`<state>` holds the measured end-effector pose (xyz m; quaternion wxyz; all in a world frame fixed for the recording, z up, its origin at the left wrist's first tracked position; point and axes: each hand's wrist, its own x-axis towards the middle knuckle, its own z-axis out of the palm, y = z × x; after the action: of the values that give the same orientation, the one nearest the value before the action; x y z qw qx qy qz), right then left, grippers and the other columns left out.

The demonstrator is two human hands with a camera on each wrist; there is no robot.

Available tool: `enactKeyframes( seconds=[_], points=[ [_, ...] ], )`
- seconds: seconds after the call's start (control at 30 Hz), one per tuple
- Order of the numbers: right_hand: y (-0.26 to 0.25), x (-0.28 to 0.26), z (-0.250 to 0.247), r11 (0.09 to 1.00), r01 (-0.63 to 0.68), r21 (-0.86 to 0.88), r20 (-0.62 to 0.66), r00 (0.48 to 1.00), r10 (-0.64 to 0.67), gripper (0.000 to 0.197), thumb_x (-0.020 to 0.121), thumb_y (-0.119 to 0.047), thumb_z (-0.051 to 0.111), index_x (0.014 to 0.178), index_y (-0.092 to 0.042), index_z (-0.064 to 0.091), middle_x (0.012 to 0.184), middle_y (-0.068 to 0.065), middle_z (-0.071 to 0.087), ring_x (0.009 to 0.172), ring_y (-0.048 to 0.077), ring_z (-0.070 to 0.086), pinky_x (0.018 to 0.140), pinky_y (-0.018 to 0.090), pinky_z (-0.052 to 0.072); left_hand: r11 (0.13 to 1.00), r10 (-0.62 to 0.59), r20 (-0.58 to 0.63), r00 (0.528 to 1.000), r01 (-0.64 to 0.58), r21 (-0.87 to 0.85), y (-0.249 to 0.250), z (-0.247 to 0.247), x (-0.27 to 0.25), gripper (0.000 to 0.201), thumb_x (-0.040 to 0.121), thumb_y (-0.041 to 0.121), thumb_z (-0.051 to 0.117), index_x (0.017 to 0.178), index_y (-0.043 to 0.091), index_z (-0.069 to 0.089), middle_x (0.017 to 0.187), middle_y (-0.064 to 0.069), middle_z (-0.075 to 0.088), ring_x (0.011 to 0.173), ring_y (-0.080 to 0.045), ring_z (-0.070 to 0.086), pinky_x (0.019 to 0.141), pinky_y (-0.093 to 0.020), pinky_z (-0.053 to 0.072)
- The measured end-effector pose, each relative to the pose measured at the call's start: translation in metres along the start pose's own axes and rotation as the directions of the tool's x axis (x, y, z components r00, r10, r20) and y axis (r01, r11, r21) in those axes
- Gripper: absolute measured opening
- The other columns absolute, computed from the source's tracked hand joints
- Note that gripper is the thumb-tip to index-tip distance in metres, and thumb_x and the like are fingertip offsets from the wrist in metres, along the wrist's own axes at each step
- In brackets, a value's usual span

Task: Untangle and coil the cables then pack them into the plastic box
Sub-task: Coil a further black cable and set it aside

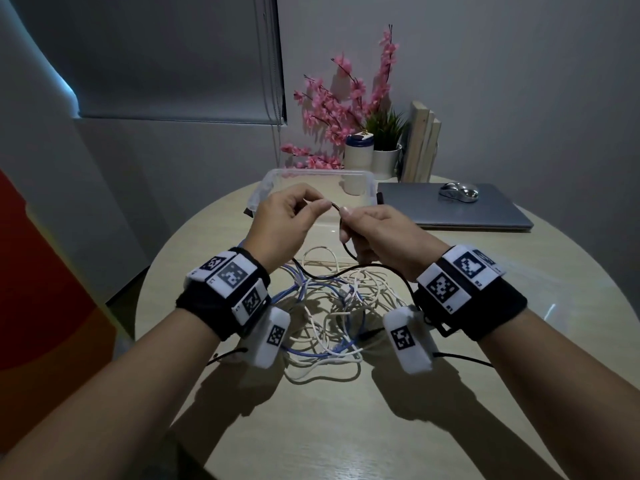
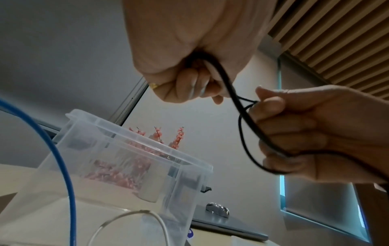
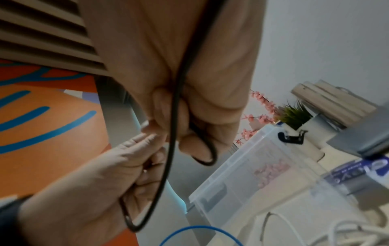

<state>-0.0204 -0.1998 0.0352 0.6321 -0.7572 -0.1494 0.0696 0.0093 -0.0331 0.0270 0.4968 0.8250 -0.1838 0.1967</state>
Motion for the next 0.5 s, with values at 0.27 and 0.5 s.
enactKeyframes(
  seconds=[0.27,0.5],
  points=[
    [-0.013,0.000,0.003,0.845,0.126,0.520,-0.135,0.989,-0.065,0.033,0.102,-0.019,0.033,0.079,-0.005,0.052,0.090,0.018,0.067,0.079,0.025,0.067,0.065,0.032,0.057,0.977,-0.200,0.308,0.930,0.167,0.129,-0.013,0.030,-0.022,0.021,0.094,0.018,0.057,0.114,0.022,0.063,0.078,0.006,0.061,0.067,-0.008,0.051,0.062,-0.017,0.043],
    [-0.003,0.012,-0.008,0.940,0.253,0.229,-0.336,0.927,-0.168,0.028,0.100,-0.011,0.043,0.083,-0.014,0.065,0.099,0.021,0.062,0.093,0.026,0.059,0.081,0.031,0.040,0.966,-0.252,0.635,0.730,0.148,0.214,0.012,0.021,-0.037,0.005,0.086,0.016,0.065,0.086,0.011,0.065,0.070,-0.001,0.063,0.062,-0.018,0.056,0.051,-0.024,0.045]
  ],
)
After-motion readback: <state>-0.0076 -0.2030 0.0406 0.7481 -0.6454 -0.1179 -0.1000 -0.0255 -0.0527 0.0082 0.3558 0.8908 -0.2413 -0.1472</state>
